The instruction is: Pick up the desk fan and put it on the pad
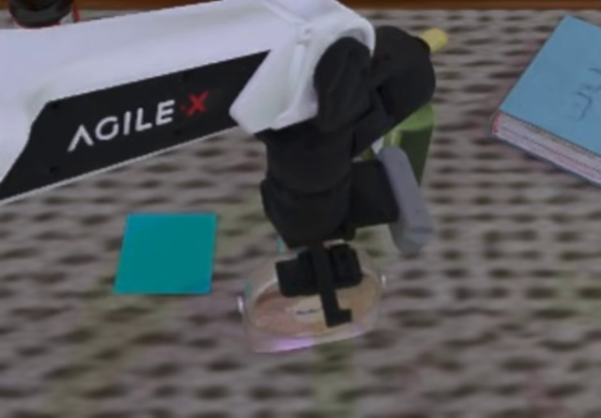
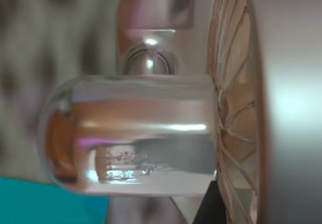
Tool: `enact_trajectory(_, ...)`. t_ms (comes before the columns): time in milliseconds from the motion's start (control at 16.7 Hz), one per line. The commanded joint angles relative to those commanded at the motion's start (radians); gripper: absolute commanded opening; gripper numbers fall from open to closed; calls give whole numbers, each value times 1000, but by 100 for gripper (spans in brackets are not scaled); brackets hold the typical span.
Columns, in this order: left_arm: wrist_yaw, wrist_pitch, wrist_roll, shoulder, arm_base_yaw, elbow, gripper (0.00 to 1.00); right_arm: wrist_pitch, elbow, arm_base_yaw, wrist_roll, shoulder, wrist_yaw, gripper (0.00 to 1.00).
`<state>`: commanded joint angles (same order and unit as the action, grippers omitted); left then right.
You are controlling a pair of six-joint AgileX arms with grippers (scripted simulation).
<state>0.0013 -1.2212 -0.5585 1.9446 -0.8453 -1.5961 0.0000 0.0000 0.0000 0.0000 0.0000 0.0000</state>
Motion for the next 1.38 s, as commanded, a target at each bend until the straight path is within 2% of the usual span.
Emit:
enact_trajectory(120, 0, 0, 0, 0, 0, 0, 2, 0, 0, 0, 0, 0, 0, 100)
enact_trajectory(180, 0, 0, 0, 0, 0, 0, 0, 0, 0, 0, 0, 0, 0, 100)
enact_trajectory(720, 0, -4, -2, 0, 1, -4, 0, 0, 0, 0, 0, 0, 0, 100)
enact_trajectory(1140, 0, -189, 0, -1, 17, -187, 0, 0, 0, 0, 0, 0, 0, 100)
enact_trajectory(1380, -1, -194, -1, -1, 13, -193, 0, 0, 0, 0, 0, 0, 0, 100)
